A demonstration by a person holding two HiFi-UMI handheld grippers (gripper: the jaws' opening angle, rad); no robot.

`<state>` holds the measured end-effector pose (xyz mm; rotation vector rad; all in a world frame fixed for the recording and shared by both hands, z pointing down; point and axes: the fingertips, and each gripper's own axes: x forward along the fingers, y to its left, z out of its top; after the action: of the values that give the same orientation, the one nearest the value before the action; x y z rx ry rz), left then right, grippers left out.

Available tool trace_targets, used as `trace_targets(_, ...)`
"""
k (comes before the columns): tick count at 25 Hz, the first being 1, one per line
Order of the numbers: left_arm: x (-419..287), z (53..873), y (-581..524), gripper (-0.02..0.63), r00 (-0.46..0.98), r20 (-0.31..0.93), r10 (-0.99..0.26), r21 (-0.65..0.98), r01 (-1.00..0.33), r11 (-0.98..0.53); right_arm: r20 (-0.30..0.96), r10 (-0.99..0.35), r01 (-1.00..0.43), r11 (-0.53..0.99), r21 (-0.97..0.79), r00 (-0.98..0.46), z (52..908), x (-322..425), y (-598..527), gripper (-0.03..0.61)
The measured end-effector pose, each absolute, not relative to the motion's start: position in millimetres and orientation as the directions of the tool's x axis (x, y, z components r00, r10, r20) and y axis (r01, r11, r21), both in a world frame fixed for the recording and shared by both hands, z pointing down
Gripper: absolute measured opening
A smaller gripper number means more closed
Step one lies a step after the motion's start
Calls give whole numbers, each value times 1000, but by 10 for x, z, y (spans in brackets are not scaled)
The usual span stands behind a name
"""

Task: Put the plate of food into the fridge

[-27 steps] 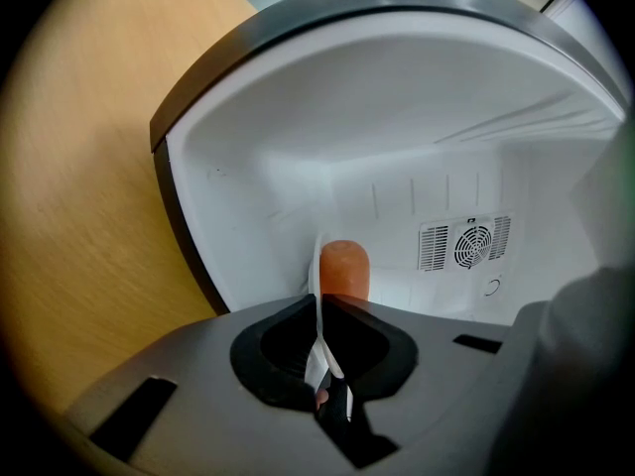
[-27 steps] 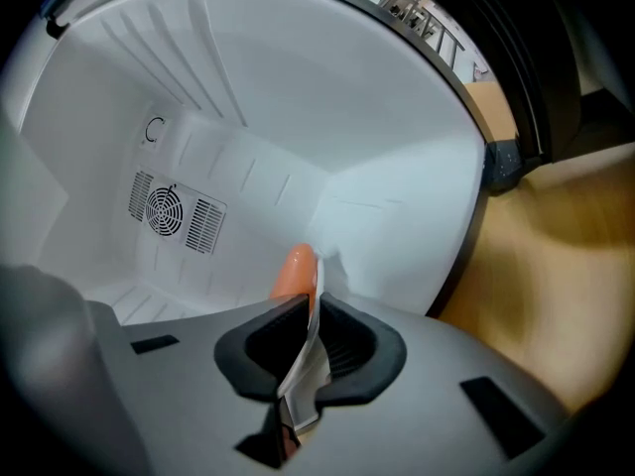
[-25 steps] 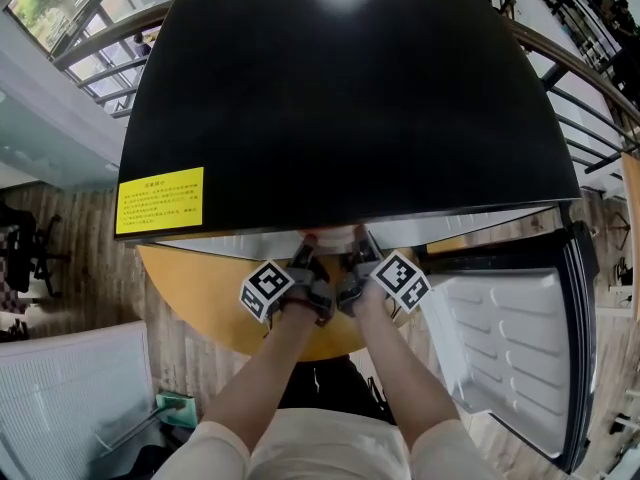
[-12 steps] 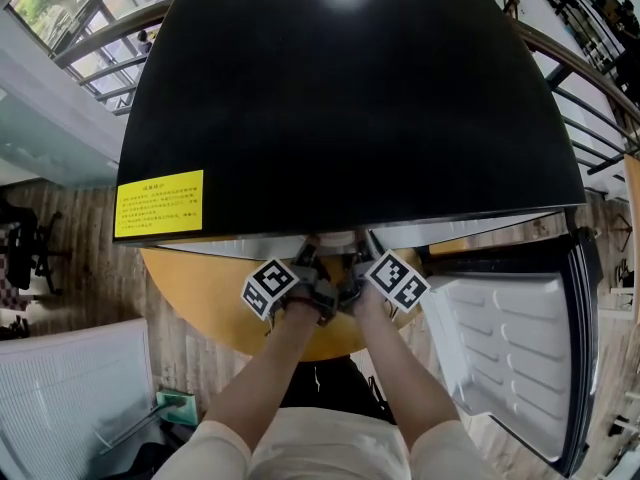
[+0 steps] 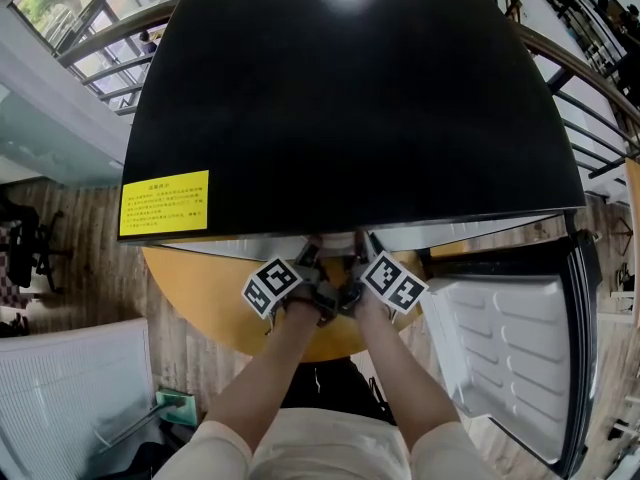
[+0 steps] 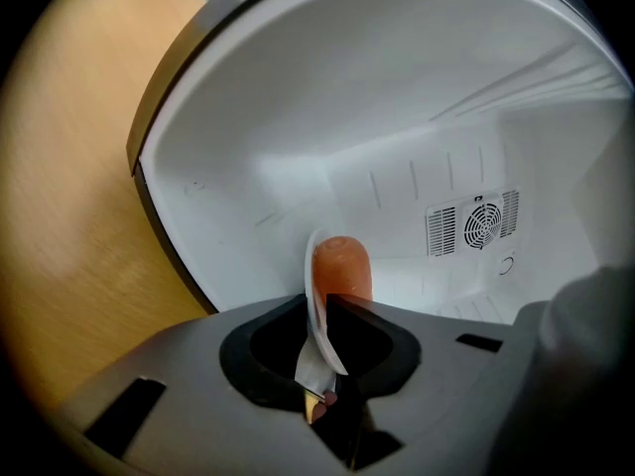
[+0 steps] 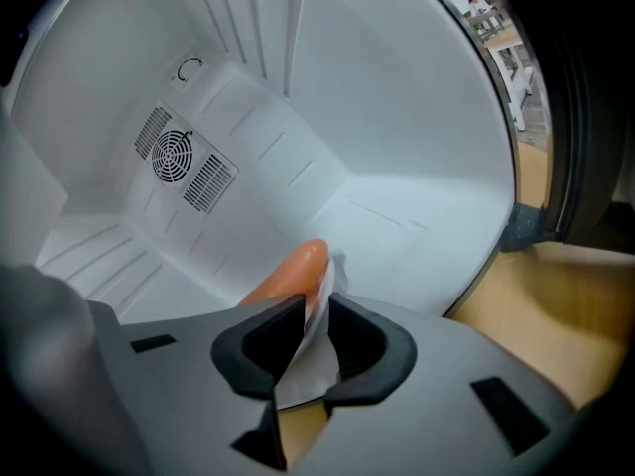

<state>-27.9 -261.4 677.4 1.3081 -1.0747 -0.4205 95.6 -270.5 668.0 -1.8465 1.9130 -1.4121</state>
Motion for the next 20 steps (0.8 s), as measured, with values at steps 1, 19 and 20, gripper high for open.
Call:
trace_targets(1,-276,6769,-2617,62,488,392,-780,914,-305,268,492,-837,-720,-186,-668,-240,6679,957,-2703,74)
trace_targets(19,-363,6692,-2457,107,519,382,-764,912,-343,223,522,-827,-758,-201,-620,-208,6659,1005,-2467,103)
trace_targets(20,-379,6687,-2418,107,524,383,-761,912,-349,218,525,-825,-761,-202,-617,-207,6657,1003,-2437,103)
